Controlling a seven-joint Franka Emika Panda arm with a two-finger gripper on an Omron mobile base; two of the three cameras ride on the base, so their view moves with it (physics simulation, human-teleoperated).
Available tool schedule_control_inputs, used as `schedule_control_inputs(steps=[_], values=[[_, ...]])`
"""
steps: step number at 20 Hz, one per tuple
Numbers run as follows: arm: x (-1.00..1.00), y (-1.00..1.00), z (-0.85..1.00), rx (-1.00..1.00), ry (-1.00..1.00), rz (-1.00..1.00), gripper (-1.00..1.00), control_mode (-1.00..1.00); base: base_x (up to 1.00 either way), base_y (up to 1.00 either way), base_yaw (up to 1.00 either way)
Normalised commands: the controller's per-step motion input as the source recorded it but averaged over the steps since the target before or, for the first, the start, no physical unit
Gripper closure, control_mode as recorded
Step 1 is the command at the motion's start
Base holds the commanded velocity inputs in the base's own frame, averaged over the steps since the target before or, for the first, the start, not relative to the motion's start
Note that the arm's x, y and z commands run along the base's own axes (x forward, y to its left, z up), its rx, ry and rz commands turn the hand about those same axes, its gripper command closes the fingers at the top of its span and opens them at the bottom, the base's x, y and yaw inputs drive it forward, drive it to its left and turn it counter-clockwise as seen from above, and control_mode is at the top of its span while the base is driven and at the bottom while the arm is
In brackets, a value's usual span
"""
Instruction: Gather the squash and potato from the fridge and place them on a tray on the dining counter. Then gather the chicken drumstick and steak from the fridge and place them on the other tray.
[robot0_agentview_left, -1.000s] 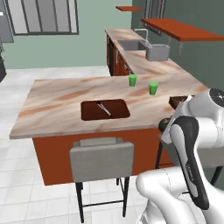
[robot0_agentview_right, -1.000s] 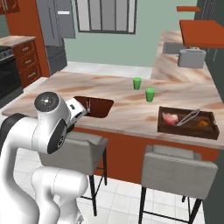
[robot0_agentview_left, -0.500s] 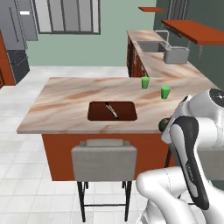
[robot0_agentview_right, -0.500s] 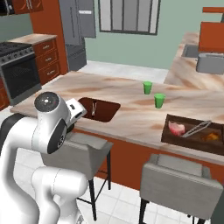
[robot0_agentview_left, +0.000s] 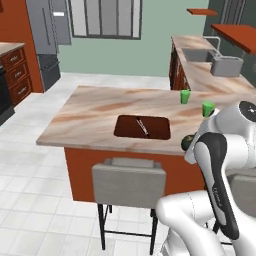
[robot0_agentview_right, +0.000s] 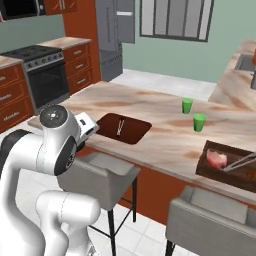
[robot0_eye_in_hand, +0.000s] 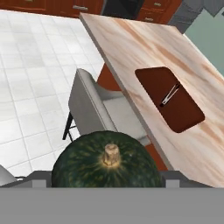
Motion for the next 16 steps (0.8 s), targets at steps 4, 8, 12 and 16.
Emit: schedule_control_inputs(steps=[4,8,12,16], values=[[0.0,0.0,0.0,0.0,0.0,0.0,1.0,1.0,0.08,-0.26,0.27],[0.18,-0.13,-0.01,0.0,0.04,0.16,1.0,-1.0,0.03,-0.06,0.07],[0.49,-0.18,0.0,0.0,0.04,0.04,1.0,-1.0,0.0,0.0,0.0],[0.69,-0.42,0.0,0.04,0.0,0.07,1.0,-1.0,0.0,0.0,0.0]])
